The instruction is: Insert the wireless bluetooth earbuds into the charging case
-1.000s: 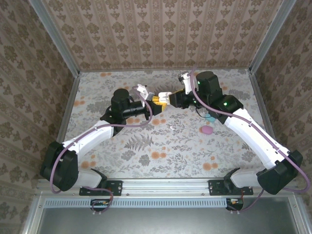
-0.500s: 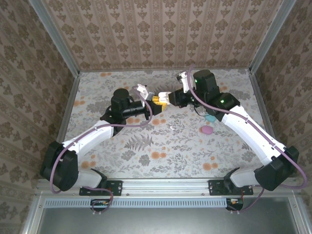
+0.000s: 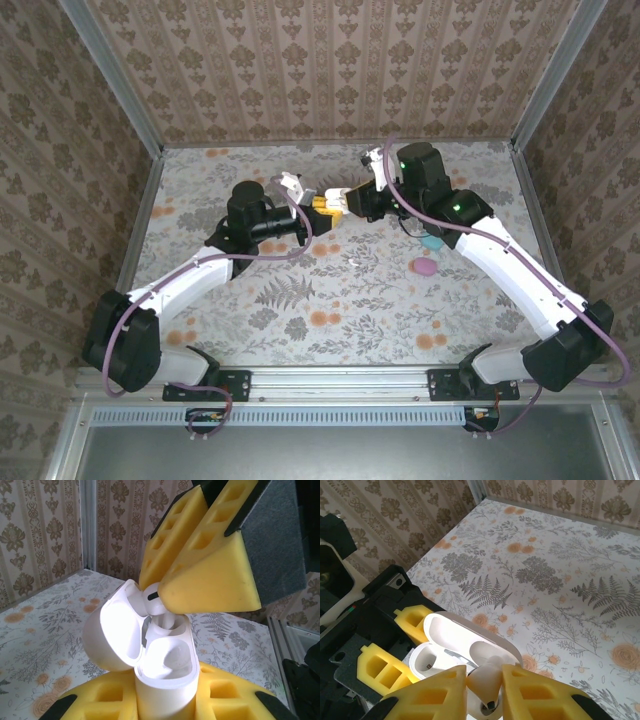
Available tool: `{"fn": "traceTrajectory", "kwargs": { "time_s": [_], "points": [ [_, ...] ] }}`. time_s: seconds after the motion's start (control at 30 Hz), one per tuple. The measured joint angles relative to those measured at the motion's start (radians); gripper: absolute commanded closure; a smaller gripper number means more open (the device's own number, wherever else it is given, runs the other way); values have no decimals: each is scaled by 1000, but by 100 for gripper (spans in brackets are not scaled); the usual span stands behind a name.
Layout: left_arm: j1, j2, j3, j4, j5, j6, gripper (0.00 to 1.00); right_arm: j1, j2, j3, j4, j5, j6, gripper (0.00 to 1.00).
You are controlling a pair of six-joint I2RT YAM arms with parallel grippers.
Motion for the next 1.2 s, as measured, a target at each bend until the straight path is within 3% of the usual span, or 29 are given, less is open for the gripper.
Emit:
{"fn": "traceTrajectory", "kwargs": {
  "time_s": [0.47, 0.73, 1.2],
  "points": [
    [6, 0, 9, 0, 70, 1, 77, -34, -45, -31, 9, -143, -117, 75],
    [6, 0, 11, 0, 91, 1, 76, -34, -45, -31, 2, -153, -161, 64],
    [6, 0, 11, 0, 91, 1, 76, -41, -87, -48, 0, -123, -159, 67]
  ]
}}
